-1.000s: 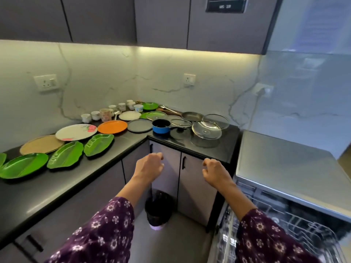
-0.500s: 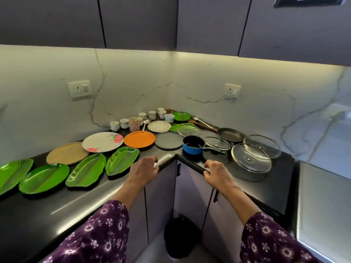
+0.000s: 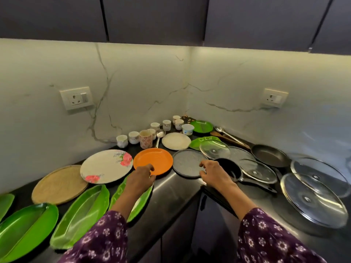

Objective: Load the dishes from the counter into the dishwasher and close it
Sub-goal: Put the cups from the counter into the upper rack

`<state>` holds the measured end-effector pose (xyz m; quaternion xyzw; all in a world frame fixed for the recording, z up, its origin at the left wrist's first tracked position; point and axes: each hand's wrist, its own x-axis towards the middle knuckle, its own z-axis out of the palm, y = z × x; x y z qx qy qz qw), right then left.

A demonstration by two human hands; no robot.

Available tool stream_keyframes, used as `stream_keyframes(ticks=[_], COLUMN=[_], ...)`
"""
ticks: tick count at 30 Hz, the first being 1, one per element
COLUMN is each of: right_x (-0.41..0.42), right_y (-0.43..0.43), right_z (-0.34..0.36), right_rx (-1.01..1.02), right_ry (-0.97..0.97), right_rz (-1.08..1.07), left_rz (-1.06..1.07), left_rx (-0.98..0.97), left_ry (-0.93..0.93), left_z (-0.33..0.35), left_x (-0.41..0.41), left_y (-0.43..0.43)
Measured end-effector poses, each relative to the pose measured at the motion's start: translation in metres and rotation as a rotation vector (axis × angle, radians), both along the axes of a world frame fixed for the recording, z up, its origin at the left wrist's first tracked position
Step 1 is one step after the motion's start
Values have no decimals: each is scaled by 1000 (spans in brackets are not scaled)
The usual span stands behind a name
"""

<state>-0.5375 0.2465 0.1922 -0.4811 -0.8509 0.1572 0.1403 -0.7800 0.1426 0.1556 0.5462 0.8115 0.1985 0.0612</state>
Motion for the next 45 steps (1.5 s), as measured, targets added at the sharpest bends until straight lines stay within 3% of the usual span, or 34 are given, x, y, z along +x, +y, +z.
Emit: stream_keyframes(ticks=[10,23,30,40,45], right_x=[-181,-319,-339,-307,-276], right_y=[129,177,191,209,206], right_z=[-10,-83,-109,-119,-106], right_rx=[-93,-248,-274,-288,-323], right_ry=[7,56,82,145,217], right_rz=[102,220,233,211,163], left_rz=[190,324,361,391,466], left_rx=[-47,-43,-64,-134,-17], left_ry=[-27,-187,-201,-72,-78], left_z=[-11,-62,-88,-98,-78], left_x=[-165,-292,-315,-311,-290], left_y=[105,201,240,260,238])
